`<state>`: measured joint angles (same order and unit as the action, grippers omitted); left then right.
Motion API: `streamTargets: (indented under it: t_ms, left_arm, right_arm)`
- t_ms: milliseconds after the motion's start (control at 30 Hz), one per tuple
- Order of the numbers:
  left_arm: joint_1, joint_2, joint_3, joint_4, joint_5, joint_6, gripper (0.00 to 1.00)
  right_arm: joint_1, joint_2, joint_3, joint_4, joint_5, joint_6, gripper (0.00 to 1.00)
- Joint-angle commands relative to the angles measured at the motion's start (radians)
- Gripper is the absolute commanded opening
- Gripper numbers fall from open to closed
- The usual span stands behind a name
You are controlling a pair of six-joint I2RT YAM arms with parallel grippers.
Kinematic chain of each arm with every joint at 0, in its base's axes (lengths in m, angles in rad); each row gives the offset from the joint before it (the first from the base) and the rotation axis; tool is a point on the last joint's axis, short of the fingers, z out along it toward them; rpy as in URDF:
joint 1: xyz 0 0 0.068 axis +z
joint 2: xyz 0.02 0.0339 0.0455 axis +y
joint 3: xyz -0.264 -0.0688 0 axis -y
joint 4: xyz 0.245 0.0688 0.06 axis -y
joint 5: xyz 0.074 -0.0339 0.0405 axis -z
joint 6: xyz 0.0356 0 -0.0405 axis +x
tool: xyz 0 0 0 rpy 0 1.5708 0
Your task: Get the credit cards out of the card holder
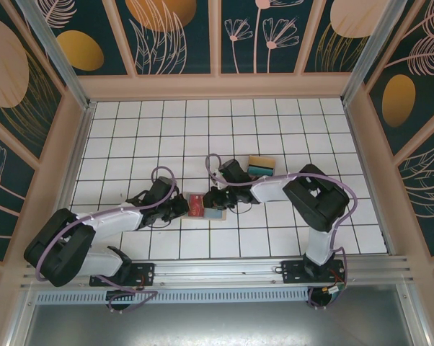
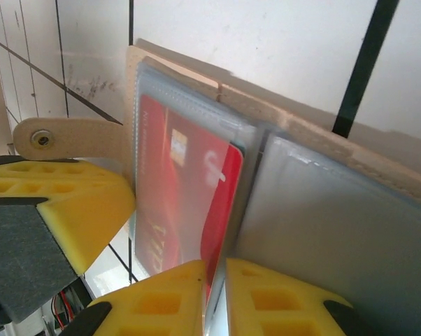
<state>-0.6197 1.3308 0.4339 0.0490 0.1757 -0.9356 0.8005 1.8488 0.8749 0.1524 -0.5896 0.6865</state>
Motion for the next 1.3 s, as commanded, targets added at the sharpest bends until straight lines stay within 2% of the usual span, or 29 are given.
streamTargets:
  t_ms: [0, 200, 333, 433, 767, 1067, 1267]
  left_arm:
    - [0.002, 0.011, -0.006, -0.014, 0.007, 0.003, 0.1]
    - [0.002, 0.018, -0.007, -0.003, 0.013, 0.004, 0.09]
    - [0.003, 0.021, -0.007, 0.002, 0.019, 0.001, 0.08]
    - [0.003, 0.018, -0.009, -0.003, 0.015, 0.0, 0.08]
    - [0.003, 0.008, -0.004, -0.055, -0.045, -0.006, 0.01]
    - [0.003, 0.028, 0.0, -0.046, -0.034, 0.003, 0.0]
    - [0.003, 0.009, 0.009, -0.026, -0.008, 0.019, 0.11]
  right_arm:
    - [0.009, 0.018, 0.022, -0.022, -0.014, -0.009, 0.2]
    - [0.009, 0.026, 0.024, -0.014, -0.031, -0.009, 0.19]
    - [0.009, 0.035, 0.026, 0.007, -0.044, 0.002, 0.12]
    - [0.008, 0.026, 0.021, 0.01, -0.036, 0.003, 0.0]
    - [-0.034, -0.061, -0.051, 0.018, -0.003, 0.013, 0.0]
    - [-0.041, -0.065, -0.062, 0.007, -0.008, 0.01, 0.0]
    - [-0.035, -0.027, -0.037, 0.013, -0.026, 0.011, 0.0]
